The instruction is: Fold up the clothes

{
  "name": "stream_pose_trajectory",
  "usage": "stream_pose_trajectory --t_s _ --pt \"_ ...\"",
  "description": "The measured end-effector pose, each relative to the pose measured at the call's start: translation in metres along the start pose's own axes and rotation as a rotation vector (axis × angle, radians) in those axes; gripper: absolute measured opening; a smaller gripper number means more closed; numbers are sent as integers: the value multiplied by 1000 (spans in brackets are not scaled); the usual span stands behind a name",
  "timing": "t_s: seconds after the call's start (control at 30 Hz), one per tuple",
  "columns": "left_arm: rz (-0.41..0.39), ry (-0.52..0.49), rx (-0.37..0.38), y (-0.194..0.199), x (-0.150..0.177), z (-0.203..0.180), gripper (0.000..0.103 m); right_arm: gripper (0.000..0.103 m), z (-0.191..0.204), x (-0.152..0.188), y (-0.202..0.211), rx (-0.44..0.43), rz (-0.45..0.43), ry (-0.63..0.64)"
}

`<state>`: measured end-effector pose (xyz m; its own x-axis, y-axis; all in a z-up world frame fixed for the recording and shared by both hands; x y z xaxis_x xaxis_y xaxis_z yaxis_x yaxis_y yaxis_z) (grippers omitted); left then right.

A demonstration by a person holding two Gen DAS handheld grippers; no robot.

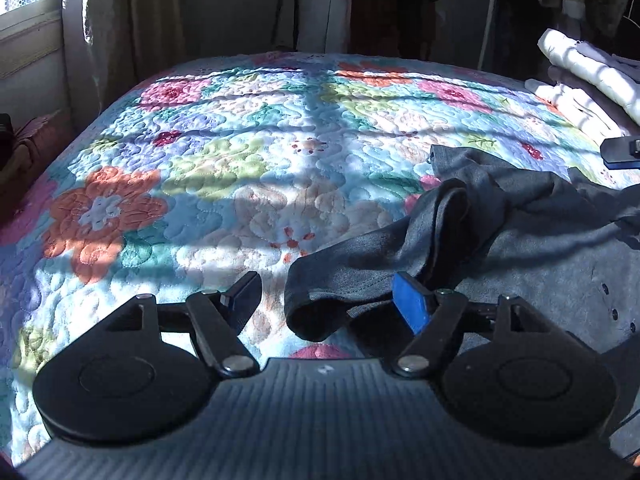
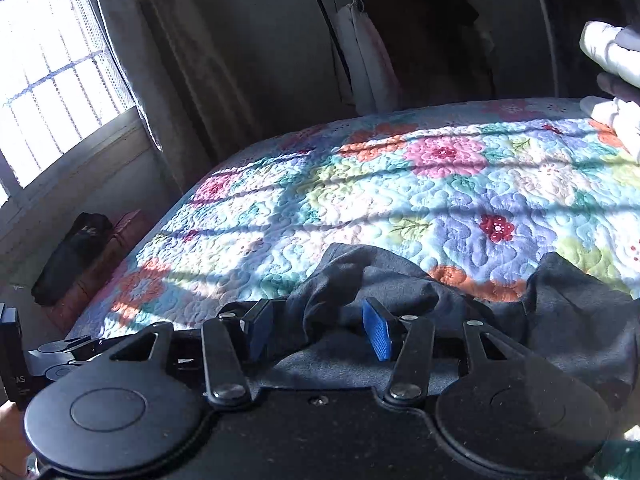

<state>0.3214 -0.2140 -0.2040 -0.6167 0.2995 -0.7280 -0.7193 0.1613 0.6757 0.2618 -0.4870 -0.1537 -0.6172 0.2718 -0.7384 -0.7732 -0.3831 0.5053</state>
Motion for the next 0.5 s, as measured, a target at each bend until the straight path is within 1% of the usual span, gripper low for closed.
stream_pose_trajectory --t_s 0.03,0.1,0.2,0.27,0.33,0.37,0.4,0.43,0.5 --pt "8 -16 13 -1 3 -1 72 56 5 -1 -11 3 20 38" --pt "22 -52 57 -1 9 -6 73 57 11 -7 -30 36 44 145" --pt "5 -84 62 -5 11 -9 74 59 15 -13 -66 26 95 191" --pt "8 -84 45 -14 12 -8 74 59 11 -18 -87 -32 138 136" --pt "40 -49 45 -25 11 -4 74 59 6 -18 -108 -67 168 43" --pt "49 -27 44 -29 10 -2 74 59 1 -19 -118 -56 173 8" --pt "48 -10 42 -33 9 0 74 59 -5 -20 -127 -26 179 -6" --pt "46 -4 43 -36 8 1 74 59 -10 -21 -134 12 186 -4" --pt "38 -9 51 -39 6 -1 73 59 -16 -19 -149 56 225 7"
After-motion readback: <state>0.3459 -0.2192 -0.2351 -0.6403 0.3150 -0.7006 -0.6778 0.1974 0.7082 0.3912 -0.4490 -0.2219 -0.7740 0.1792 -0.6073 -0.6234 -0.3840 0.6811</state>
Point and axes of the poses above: each gripper's, at about its wrist camera, not at the fingertips, and y roughly against the way its jaws point, z to its left, x to its underside, the point moved 9 cm from there along -y, roughly the way its jaws point, and after that the axes turned 12 degrees about -x, right-handed, at the moved point
